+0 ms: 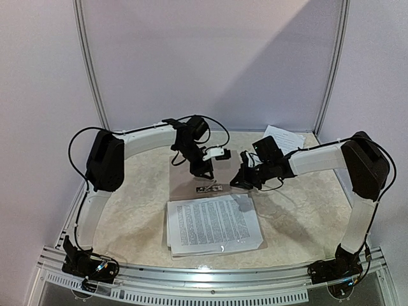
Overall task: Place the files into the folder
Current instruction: Open the spring clip on the folder with some files.
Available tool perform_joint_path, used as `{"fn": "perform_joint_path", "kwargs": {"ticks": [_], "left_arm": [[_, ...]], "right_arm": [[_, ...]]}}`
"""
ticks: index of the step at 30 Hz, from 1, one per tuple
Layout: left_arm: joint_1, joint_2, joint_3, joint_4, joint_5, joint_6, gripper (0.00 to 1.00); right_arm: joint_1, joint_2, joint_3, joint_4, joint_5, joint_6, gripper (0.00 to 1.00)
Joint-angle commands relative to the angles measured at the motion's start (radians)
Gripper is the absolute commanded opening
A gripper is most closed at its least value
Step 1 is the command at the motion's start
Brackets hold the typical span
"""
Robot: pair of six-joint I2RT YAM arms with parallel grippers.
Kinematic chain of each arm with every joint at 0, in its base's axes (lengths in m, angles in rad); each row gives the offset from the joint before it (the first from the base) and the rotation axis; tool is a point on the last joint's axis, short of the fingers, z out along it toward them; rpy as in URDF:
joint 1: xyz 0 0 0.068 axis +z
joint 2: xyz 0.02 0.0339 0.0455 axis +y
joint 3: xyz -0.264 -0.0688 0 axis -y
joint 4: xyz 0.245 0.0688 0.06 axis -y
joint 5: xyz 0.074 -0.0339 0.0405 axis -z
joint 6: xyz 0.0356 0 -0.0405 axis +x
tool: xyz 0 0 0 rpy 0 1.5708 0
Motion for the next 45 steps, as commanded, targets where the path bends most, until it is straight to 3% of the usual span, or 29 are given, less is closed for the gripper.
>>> {"fn": "perform_joint_path", "kwargs": {"ticks": [1,6,13,20,26,37,45], "left_arm": [[0.017,-0.118,0.014,0.023,-0.014,-0.037,0.42],[0.089,-0.215,-0.110,0.015,-0.074,-0.092,0.42],[0.223,-0.442,-0.581,0.169,-0.183,-0.152,0.42],[0.240,-0.483,-0.852,0.283,-0.200,-0.196,0.39],[0.238,-0.471,-0.900,0.291,-0.114,-0.225,0.38],[0.248,-0.464,-0.891,0.302,-0.088,-0.217,0.38],[0.267,-0.495,-0.880,0.285,-0.111,-0.199,0.38]], "right_arm": [[0.024,0.010,0.003,0.003,0.090,0.006,0.00],[0.040,0.069,0.027,0.074,0.139,0.048,0.00],[0.071,0.167,0.096,0.114,0.145,0.100,0.00],[0.125,0.246,0.220,0.084,0.162,0.088,0.00],[0.153,0.290,0.264,0.123,0.131,0.135,0.00],[0.278,0.507,0.534,0.158,0.086,0.223,0.00],[0.279,0.441,0.654,0.056,0.118,0.109,0.00]]}}
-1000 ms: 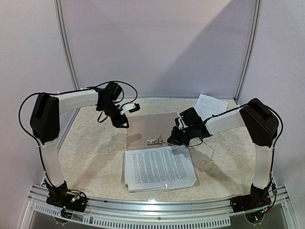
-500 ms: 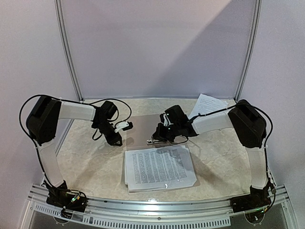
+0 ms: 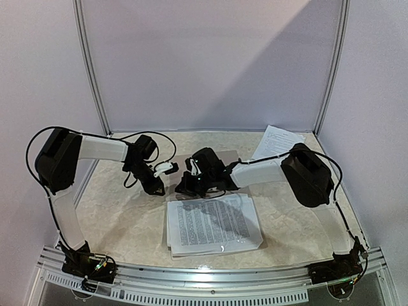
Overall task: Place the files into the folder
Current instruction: Open the spring clip on the folder with some files.
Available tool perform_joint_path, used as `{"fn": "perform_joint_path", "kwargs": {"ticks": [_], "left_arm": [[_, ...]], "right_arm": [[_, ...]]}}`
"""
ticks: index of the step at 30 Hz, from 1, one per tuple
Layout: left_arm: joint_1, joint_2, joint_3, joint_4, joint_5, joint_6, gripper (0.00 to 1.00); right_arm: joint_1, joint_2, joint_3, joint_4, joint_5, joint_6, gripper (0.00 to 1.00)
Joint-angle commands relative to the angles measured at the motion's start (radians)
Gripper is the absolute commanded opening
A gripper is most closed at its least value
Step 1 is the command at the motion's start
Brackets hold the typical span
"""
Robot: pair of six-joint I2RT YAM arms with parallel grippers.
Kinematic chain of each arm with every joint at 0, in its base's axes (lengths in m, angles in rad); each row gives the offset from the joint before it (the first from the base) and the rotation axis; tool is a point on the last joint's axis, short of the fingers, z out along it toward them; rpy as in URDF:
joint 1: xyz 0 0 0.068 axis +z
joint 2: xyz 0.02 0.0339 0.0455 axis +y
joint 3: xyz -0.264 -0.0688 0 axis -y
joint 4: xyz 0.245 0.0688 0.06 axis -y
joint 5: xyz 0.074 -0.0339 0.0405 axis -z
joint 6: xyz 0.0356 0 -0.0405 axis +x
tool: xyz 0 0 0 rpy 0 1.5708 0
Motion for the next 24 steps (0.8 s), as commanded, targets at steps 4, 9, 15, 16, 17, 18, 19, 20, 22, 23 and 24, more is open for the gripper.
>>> {"fn": "perform_joint_path", "kwargs": {"ticks": [4,9,15,16,17,18,19,20,22,23,24], "left_arm": [[0.020,-0.046,0.046,-0.052,-0.033,0.030,0.39],[0.019,-0.067,0.129,-0.098,-0.071,0.043,0.42],[-0.009,-0.055,0.276,-0.157,-0.081,0.004,0.51],[-0.016,-0.053,0.288,-0.163,-0.088,0.000,0.52],[-0.026,-0.054,0.296,-0.170,-0.094,0.001,0.52],[-0.036,-0.053,0.303,-0.175,-0.101,0.003,0.54],[-0.048,-0.052,0.309,-0.183,-0.108,0.008,0.55],[-0.059,-0.048,0.316,-0.194,-0.117,0.014,0.55],[-0.082,-0.041,0.329,-0.216,-0.139,0.020,0.56],[-0.092,-0.035,0.334,-0.228,-0.147,0.024,0.56],[-0.100,-0.029,0.339,-0.238,-0.154,0.025,0.56]], "right_arm": [[-0.057,-0.144,0.169,-0.271,-0.003,-0.265,0.13],[-0.225,-0.344,0.068,-0.613,0.182,-0.438,0.50],[-0.666,-0.485,-0.174,-0.785,0.422,-0.538,0.75],[-0.692,-0.461,-0.148,-0.789,0.464,-0.569,0.75],[-0.710,-0.437,-0.122,-0.786,0.488,-0.615,0.75],[-0.720,-0.388,-0.090,-0.779,0.488,-0.645,0.74],[-0.727,-0.341,-0.052,-0.774,0.462,-0.687,0.72],[-0.728,-0.302,-0.006,-0.779,0.443,-0.718,0.70],[-0.729,-0.186,0.119,-0.814,0.429,-0.772,0.60],[-0.729,-0.129,0.168,-0.817,0.420,-0.782,0.51],[-0.730,-0.073,0.196,-0.804,0.414,-0.799,0.45]]}}
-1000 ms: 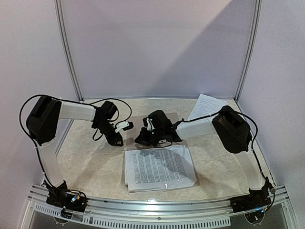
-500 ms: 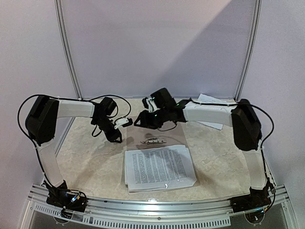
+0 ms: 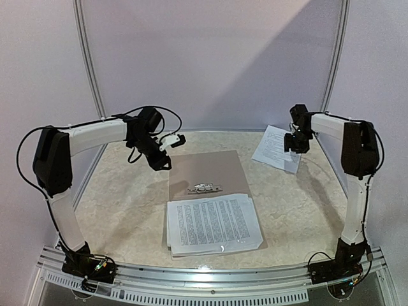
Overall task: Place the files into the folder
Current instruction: Open the spring clip on the folder with some files, then move the file to the corner of the board.
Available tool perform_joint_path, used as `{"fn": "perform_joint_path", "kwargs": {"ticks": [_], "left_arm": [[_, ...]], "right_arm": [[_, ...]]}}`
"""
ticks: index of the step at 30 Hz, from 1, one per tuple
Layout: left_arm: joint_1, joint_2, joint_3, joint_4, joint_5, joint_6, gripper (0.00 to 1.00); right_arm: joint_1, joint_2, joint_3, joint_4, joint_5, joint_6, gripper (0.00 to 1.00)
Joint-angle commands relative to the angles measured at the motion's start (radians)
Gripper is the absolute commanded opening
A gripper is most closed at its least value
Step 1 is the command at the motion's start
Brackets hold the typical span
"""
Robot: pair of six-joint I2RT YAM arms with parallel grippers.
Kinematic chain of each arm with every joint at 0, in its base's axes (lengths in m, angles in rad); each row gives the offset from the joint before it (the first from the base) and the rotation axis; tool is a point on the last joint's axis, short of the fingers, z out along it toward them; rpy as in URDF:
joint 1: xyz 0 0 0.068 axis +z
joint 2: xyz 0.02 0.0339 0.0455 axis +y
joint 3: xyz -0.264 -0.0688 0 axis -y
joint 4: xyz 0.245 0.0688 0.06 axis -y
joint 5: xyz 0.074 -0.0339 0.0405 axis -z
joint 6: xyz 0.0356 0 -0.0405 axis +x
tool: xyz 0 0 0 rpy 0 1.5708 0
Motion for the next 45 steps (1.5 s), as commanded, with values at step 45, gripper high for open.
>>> {"fn": "perform_joint_path", "kwargs": {"ticks": [45], "left_arm": [[-0.634,0.470,0.611,0.347,-0.352,0.247,0.59]], "right_arm": [[-0.399,-0.544,-0.837,0.345,-0.309,0.045,0.30]]}}
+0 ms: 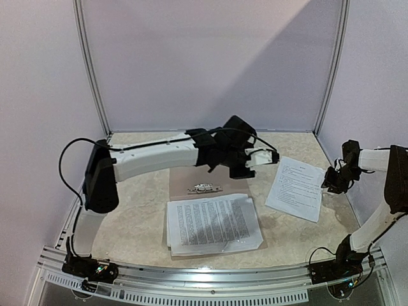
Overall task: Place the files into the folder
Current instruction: Move the file to the corner of the board, then pick up the file from the corner of the board.
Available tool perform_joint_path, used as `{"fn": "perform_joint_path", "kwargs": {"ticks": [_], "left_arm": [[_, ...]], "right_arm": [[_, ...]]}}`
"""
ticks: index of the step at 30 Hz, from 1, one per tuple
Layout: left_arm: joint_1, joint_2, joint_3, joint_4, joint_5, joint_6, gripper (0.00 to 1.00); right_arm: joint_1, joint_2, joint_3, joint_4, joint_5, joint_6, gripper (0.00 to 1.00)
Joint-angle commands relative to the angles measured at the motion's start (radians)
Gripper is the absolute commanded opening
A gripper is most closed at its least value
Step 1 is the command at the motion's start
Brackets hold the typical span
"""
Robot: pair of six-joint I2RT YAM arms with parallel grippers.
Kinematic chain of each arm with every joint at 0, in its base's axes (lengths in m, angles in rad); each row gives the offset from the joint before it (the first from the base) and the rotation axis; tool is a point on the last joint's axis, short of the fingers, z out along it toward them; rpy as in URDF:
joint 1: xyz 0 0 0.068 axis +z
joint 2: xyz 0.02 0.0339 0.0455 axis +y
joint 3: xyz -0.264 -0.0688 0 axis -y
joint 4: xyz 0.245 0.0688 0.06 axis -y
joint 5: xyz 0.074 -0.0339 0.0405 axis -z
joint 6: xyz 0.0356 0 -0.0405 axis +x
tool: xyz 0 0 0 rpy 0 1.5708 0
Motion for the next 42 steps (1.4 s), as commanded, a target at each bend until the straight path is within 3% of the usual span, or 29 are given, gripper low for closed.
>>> {"fn": "perform_joint_path", "kwargs": {"ticks": [1,9,18,29,42], "left_arm": [[-0.073,0.145,0.079,0.184,-0.111,0.088,0.60],[-0.138,0.288,0.100,0.369,-0.181,0.164,0.64],[-0.152,0.343,0.075,0.400,-0.160,0.095,0.64],[-0.165,0.369,0.022,0.491,-0.215,0.110,0.64],[-0.169,0.391,0.024,0.510,-0.226,0.142,0.66]], "right_arm": [[-0.030,0.071,0.060,0.169,-0.037,0.003,0.29],[-0.053,0.246,0.197,0.277,-0.067,-0.013,0.28],[-0.054,0.379,0.274,0.268,-0.071,0.024,0.29],[-0.055,0.325,0.212,0.267,-0.079,0.054,0.31],[-0.055,0.246,0.165,0.334,-0.318,0.177,0.27]]}}
